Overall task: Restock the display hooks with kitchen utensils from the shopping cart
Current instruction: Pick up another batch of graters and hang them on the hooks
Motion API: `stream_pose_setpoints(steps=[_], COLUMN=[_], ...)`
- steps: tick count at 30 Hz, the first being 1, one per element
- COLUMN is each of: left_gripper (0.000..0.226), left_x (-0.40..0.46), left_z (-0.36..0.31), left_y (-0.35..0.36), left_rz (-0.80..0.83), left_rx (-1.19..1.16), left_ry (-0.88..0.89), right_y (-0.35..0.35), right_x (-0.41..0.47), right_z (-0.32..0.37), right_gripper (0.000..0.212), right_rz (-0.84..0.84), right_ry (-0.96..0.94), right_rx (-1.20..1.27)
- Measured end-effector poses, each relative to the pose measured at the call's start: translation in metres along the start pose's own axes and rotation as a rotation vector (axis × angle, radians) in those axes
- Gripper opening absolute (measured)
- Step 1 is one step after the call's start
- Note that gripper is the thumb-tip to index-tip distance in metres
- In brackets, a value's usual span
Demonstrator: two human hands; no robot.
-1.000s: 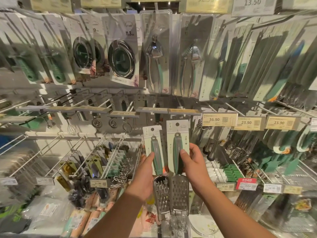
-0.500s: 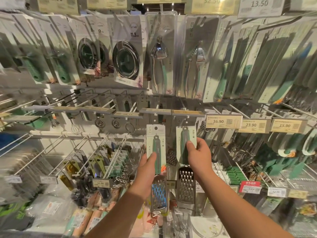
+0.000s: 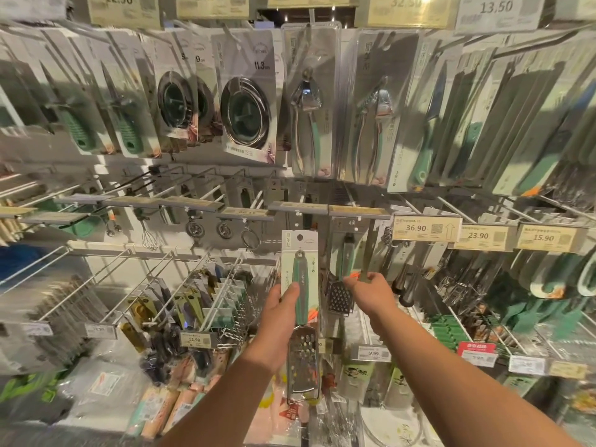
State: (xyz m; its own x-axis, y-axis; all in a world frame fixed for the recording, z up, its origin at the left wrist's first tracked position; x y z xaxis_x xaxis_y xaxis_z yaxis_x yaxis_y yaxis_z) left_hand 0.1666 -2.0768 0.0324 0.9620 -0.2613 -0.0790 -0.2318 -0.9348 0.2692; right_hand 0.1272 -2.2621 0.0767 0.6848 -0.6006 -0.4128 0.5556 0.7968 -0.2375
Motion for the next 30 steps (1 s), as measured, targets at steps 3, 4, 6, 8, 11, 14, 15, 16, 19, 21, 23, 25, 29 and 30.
stream_pose_setpoints(steps=[3,4,6,8,11,14,15,16,19,21,23,25,29,30], left_gripper=[0.072,0.062,0.051,0.05,0.025,0.01,0.008,0.008,0.009,0.015,0.018,0.016,0.013,0.014], left_x=[-0.009,-0.01,-0.015,-0.016,-0.017,-0.021,-0.021,-0.023,-0.024,-0.025,-0.024,-0.025,-0.024,-0.024], left_z=[-0.012,-0.014,-0.018,-0.018,-0.018,-0.019,-0.019,-0.021,-0.021,-0.022,-0.022,-0.022,-0.022,-0.022], left_y=[0.003,0.003,0.007,0.009,0.013,0.016,0.017,0.02,0.022,0.024,0.025,0.026,0.028,0.029], left_rz=[-0.018,-0.02,-0.028,-0.021,0.012,0.034,0.033,0.04,0.039,0.043,0.04,0.044,0.041,0.043], left_rx=[0.022,0.036,0.065,0.081,0.085,0.081,0.083,0.086,0.101,0.11,0.109,0.118,0.113,0.11], left_ry=[0.005,0.006,0.007,0.018,0.015,0.013,0.017,0.019,0.019,0.021,0.019,0.018,-0.008,-0.007], right_y=[0.001,0.001,0.003,0.005,0.009,0.013,0.014,0.015,0.016,0.017,0.018,0.018,0.012,0.009], right_x=[-0.002,-0.003,-0.006,-0.013,-0.023,-0.028,-0.03,-0.032,-0.038,-0.04,-0.04,-0.039,-0.039,-0.039], right_z=[-0.013,-0.016,-0.018,-0.016,-0.013,-0.013,-0.012,-0.012,-0.012,-0.012,-0.013,-0.015,-0.017,-0.017], right_gripper=[0.05,0.037,0.017,0.01,0.019,0.025,0.027,0.029,0.041,0.049,0.039,0.022,0.011,0.01], right_rz=[0.012,0.022,0.068,0.127,0.21,0.293,0.313,0.327,0.337,0.345,0.346,0.346,0.321,0.308], right_ry=[0.045,0.054,0.054,0.035,-0.001,-0.06,-0.081,-0.102,-0.154,-0.198,-0.211,-0.205,-0.221,-0.232], right_rx=[-0.035,-0.037,-0.014,0.029,0.067,0.1,0.094,0.091,0.091,0.093,0.105,0.119,0.142,0.151])
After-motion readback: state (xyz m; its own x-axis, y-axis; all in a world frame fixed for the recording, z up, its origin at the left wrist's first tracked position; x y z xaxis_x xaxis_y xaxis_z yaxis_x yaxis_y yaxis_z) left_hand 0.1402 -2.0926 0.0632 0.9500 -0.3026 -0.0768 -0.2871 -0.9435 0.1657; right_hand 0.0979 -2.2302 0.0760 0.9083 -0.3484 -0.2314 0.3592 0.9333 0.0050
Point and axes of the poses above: each hand's wrist, its own x-axis towards the middle knuckle, its own y-axis out of the palm, z = x × y, the point moved 3 cm from there along x, towards the middle knuckle, and after that the axes turned 10 degrees about y, right-handed, at the moved point
